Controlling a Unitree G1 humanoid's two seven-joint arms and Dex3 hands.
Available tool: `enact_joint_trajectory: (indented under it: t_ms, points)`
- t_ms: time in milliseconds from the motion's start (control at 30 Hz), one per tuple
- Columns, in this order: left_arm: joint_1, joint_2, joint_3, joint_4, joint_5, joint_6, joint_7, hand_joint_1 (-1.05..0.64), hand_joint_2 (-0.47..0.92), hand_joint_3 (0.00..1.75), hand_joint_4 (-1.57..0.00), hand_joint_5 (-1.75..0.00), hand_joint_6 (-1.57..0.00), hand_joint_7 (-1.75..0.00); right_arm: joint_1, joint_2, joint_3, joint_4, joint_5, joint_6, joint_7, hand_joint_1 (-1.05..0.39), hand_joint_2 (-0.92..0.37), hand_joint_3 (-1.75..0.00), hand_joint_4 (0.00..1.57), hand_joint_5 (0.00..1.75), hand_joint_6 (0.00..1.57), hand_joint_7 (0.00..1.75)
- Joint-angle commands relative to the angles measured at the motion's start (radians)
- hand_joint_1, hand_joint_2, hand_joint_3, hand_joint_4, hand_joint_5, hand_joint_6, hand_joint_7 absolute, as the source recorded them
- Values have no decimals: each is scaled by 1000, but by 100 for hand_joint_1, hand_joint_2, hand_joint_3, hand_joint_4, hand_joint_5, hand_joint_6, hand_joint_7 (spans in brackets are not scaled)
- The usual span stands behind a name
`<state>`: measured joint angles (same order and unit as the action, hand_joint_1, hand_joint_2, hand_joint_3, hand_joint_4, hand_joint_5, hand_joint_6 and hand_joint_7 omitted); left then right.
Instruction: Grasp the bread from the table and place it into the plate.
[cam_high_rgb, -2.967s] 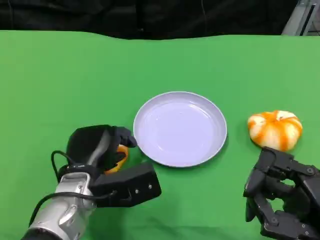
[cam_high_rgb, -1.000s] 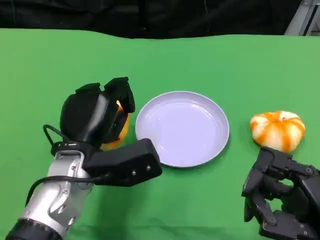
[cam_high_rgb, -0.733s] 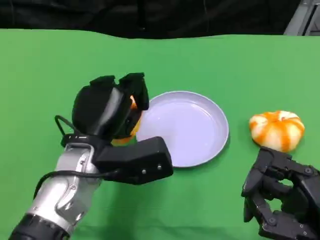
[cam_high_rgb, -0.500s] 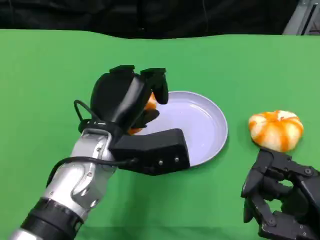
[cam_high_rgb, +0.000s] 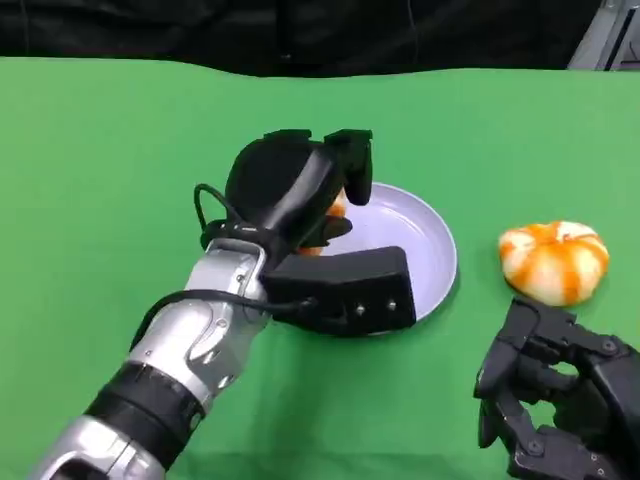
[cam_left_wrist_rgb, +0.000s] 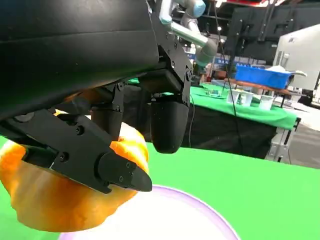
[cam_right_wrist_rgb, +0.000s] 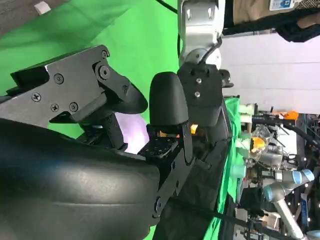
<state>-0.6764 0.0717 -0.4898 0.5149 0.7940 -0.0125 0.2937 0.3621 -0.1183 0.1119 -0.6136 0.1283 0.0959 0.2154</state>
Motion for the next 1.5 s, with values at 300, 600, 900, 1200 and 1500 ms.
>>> enact_joint_trajectory:
  t_ms: [300,600,900,1200,1500]
  points:
    - [-67,-42,-44,184,-7,-63,39,-22,92,4,-82,-175,-83,-86,11,-4,13,-32,-11,-5,-16,-9,-66,-105,77,175,65,158]
    - [-88,4,-66,218,-53,-182,-155,-23,92,46,-75,-49,-96,-12,8,-6,14,-27,-13,-13,-14,-9,-66,-105,75,175,65,158]
    - [-74,58,-99,119,-35,-129,-381,-76,92,68,-7,0,-31,0,10,-6,18,-41,-14,9,-18,-9,-66,-104,75,175,64,158]
    - [-45,77,-91,50,-46,-73,-454,-101,92,88,0,0,-8,0,12,-1,20,-43,-8,9,-22,-9,-66,-104,76,175,65,157]
    - [37,126,-25,-97,-113,-56,-494,-104,92,88,0,0,-4,-1,10,-5,26,-54,-29,29,-28,-9,-66,-105,76,175,65,157]
